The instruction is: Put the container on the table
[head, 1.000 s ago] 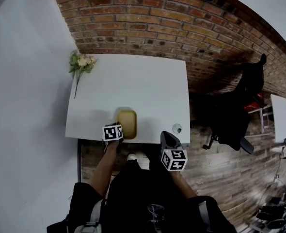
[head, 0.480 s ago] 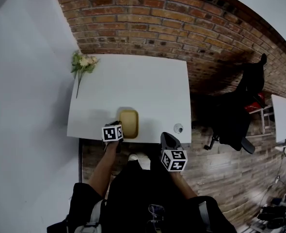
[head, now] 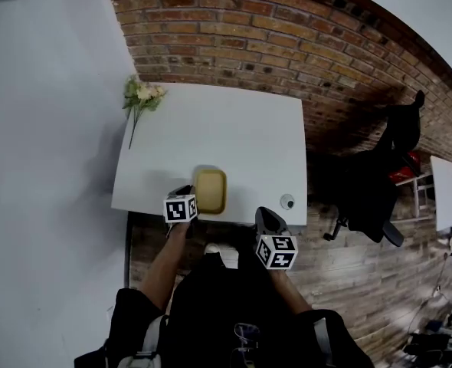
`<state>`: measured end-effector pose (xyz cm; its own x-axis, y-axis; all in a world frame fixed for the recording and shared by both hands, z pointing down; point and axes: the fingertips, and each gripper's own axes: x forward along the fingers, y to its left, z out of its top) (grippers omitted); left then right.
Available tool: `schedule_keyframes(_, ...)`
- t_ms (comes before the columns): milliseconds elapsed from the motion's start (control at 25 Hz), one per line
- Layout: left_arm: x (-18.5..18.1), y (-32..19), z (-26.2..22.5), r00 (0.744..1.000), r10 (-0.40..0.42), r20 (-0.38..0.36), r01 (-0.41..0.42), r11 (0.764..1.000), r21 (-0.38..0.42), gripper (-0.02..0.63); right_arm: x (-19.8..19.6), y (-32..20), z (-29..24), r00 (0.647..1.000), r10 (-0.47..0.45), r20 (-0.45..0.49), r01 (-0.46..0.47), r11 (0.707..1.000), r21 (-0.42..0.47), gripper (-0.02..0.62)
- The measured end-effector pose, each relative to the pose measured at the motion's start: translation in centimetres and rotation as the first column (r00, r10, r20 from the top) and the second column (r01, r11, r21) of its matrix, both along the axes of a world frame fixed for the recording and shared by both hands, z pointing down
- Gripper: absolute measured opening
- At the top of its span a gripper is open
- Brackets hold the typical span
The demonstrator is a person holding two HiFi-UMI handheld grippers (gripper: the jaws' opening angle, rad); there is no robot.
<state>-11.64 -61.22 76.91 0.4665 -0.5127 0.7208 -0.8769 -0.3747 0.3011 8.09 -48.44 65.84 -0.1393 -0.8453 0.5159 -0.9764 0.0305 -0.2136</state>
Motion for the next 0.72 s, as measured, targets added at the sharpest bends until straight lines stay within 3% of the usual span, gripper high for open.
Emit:
schedule_keyframes(200,-0.6,0.3,-1.0,1.0,-0.001,-0.008,0.001,1.0,0.027,0.04,-0.6,0.5,-0.3,1.0,-0.006,-0.005,0.006,1.0,0.01,0.025)
schedule_keyframes(720,-0.1,3.1,-3.4,0.996,0.09,-0.024,-0.087,0.99,0.107,0.014,-1.2,1.8,-1.9,0.999,-0.018,-0.028,0.02,0.998,0.055,0.025)
